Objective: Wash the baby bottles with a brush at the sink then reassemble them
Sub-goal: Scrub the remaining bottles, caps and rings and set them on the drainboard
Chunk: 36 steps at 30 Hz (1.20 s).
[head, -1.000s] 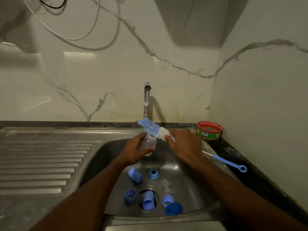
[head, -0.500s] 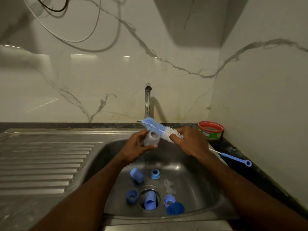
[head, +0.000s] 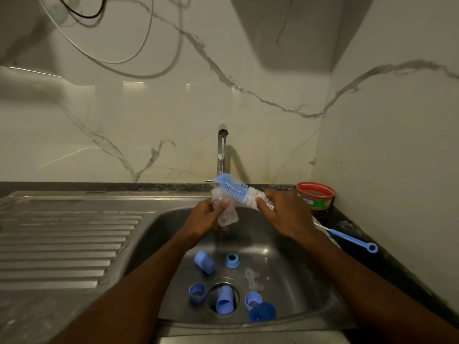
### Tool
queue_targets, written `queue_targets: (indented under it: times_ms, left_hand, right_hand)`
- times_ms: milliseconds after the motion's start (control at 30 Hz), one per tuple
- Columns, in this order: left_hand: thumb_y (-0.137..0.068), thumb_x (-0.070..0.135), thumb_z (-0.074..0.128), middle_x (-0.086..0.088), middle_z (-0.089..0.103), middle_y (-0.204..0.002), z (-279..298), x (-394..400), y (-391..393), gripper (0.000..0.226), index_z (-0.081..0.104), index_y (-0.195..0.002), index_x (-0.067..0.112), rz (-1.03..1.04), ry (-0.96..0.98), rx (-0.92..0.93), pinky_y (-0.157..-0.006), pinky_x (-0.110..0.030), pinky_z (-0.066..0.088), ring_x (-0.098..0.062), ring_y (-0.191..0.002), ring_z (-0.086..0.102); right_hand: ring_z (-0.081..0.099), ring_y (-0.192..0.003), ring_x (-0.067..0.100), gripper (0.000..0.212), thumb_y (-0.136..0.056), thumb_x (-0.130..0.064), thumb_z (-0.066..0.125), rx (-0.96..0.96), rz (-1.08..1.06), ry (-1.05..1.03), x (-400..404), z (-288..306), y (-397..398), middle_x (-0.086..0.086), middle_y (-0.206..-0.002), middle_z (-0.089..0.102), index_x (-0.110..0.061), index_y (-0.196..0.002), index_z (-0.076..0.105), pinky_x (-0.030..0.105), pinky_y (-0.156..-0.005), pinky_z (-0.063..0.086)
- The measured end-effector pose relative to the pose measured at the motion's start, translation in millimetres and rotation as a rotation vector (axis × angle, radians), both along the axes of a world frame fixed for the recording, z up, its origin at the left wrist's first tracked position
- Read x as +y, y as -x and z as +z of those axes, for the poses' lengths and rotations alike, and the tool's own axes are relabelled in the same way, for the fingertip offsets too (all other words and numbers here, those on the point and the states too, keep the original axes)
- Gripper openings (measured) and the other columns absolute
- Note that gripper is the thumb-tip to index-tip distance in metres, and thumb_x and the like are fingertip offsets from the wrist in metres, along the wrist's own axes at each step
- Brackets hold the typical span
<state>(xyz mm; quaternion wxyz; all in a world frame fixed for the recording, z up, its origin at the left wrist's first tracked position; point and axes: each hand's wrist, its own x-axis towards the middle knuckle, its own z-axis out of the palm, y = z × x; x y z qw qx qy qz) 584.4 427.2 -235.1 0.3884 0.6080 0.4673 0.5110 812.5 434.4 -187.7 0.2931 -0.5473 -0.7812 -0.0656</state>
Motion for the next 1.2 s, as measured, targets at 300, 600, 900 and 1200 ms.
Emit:
queue_targets:
  times_ms: [300,600,900,1200]
  left_hand:
    - [-0.084,0.038,0.081,0.018,0.064,-0.117,-1,-4,-7,0.051,0.058,-0.128,0.028,-0.099,-0.169,0.516,-0.089,-0.013,0.051,0.008,-0.105,0.062]
    - [-0.075,0.044,0.084,0.002,0.051,-0.134,-2,2,13,0.061,0.056,-0.129,0.037,0.362,-0.074,1.326,-0.102,-0.040,0.042,-0.023,-0.128,0.039]
    - [-0.080,0.026,0.081,-0.004,0.045,-0.146,18,-2,-21,0.053,0.063,-0.129,0.034,0.407,-0.323,1.812,-0.114,-0.053,0.027,-0.031,-0.141,0.030]
    - [-0.079,0.036,0.082,0.001,0.052,-0.141,7,4,-11,0.061,0.056,-0.134,0.037,0.339,-0.289,1.778,-0.116,-0.053,0.026,-0.025,-0.137,0.040]
  right_hand:
    - [0.063,-0.080,0.020,0.030,-0.104,-0.051,0.039,-0.196,-0.024,-0.009,-5,2,31,-0.003,-0.092,0.063,-0.027,-0.109,0.056,0.037,-0.070,0.051]
    - [0.067,-0.092,0.019,0.030,-0.099,-0.050,0.052,-0.230,-0.249,0.020,12,-4,-3,0.000,-0.106,0.071,-0.029,-0.114,0.067,0.030,-0.066,0.041]
    - [0.068,-0.102,0.022,0.026,-0.097,-0.043,0.058,-0.377,-0.261,-0.016,8,-4,0,0.001,-0.110,0.072,-0.027,-0.113,0.071,0.032,-0.070,0.042]
    - [0.068,-0.103,0.022,0.027,-0.095,-0.043,0.059,-0.352,-0.258,-0.029,5,-2,-10,0.000,-0.110,0.072,-0.026,-0.111,0.072,0.031,-0.070,0.039]
